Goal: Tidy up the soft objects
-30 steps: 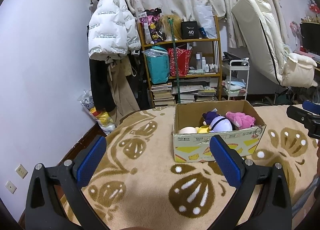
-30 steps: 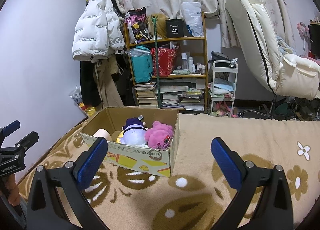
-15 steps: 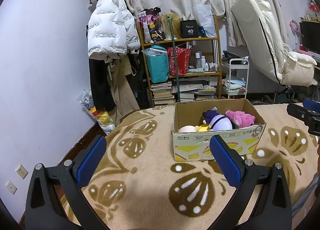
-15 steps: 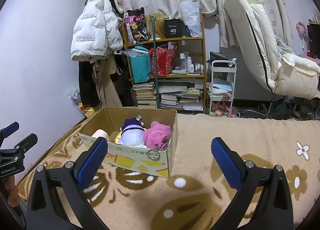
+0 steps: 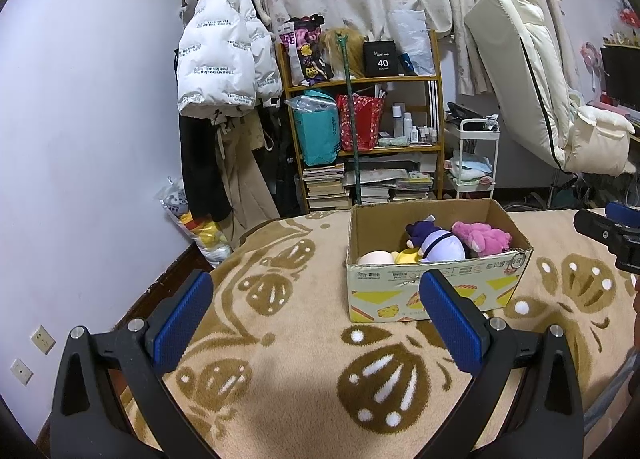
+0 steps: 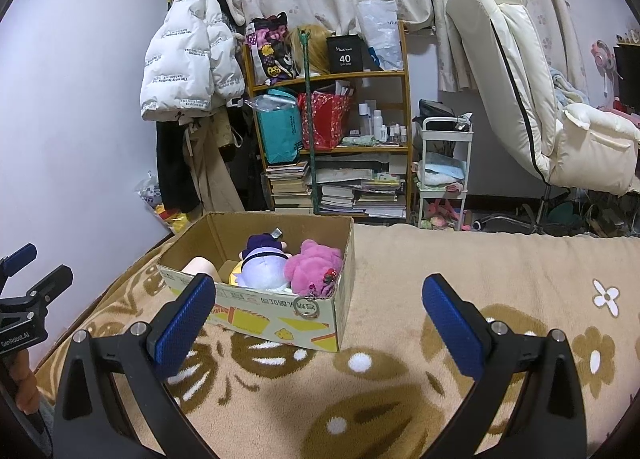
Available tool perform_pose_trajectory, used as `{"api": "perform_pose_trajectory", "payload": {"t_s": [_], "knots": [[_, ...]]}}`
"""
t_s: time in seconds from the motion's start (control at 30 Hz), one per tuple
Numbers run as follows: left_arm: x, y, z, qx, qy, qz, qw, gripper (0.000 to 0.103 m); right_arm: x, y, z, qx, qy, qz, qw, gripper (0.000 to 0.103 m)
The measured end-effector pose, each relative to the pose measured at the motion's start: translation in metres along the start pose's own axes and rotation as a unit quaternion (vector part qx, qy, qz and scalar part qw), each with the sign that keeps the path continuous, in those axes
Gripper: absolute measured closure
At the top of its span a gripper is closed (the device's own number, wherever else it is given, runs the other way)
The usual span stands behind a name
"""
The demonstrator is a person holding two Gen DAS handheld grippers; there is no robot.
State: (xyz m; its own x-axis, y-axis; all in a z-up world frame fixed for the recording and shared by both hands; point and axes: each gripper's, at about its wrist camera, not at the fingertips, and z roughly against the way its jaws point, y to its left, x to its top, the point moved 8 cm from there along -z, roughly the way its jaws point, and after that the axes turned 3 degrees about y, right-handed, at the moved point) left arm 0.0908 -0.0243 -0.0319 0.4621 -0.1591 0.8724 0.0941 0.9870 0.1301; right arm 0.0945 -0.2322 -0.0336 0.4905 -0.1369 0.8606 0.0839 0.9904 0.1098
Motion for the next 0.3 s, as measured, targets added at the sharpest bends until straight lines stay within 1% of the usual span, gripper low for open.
{"api": "perform_pose_trajectory", "payload": {"t_s": [0.3], "knots": [[-0.0011, -0.0022, -0.0005, -0.002, 0.000, -0.010, 0.9999, 0.001, 0.0005, -0.0012, 0.0004, 0.000, 0.000, 0.000, 1.000, 0.000]]}}
